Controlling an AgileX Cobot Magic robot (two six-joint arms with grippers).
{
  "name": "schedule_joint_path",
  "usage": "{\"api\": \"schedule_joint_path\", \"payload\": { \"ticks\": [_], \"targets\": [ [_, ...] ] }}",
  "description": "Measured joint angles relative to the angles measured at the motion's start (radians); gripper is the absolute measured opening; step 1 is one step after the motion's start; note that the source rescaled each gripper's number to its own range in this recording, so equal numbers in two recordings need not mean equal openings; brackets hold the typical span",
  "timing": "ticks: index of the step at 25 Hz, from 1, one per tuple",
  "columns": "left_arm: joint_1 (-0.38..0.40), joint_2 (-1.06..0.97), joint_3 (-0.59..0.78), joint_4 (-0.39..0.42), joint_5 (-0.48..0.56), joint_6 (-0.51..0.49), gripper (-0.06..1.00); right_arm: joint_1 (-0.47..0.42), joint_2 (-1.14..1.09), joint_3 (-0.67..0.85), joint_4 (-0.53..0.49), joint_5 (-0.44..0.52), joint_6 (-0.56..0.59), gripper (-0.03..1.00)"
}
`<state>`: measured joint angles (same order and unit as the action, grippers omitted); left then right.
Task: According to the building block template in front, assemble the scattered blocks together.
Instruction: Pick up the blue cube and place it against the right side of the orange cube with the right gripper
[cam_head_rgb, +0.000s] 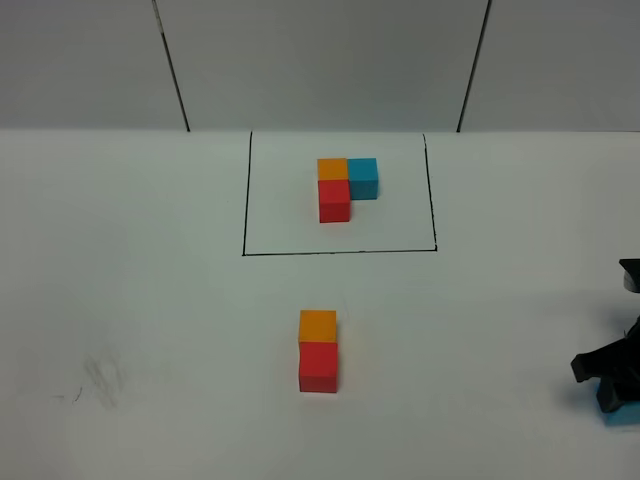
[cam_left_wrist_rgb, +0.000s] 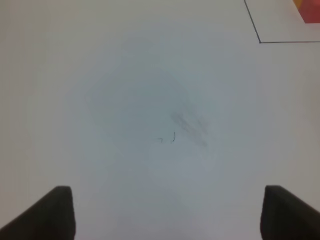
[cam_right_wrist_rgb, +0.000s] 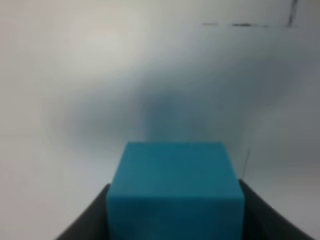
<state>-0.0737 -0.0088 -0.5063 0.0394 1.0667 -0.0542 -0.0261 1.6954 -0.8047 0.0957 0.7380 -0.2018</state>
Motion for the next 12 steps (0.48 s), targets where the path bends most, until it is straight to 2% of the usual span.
{"api": "schedule_joint_path", "payload": {
  "ticks": [4, 12],
  "targets": [
    [0.000, 0.000, 0.000, 0.000, 0.000, 0.000, 0.65, 0.044, -0.054, -0.067, -0.051, 0.095, -0.066, 0.01],
    [0.000, 0.000, 0.000, 0.000, 0.000, 0.000, 0.65, 0.233, -0.112, -0.210, -0.110, 0.154, -0.177, 0.01]
  ]
}}
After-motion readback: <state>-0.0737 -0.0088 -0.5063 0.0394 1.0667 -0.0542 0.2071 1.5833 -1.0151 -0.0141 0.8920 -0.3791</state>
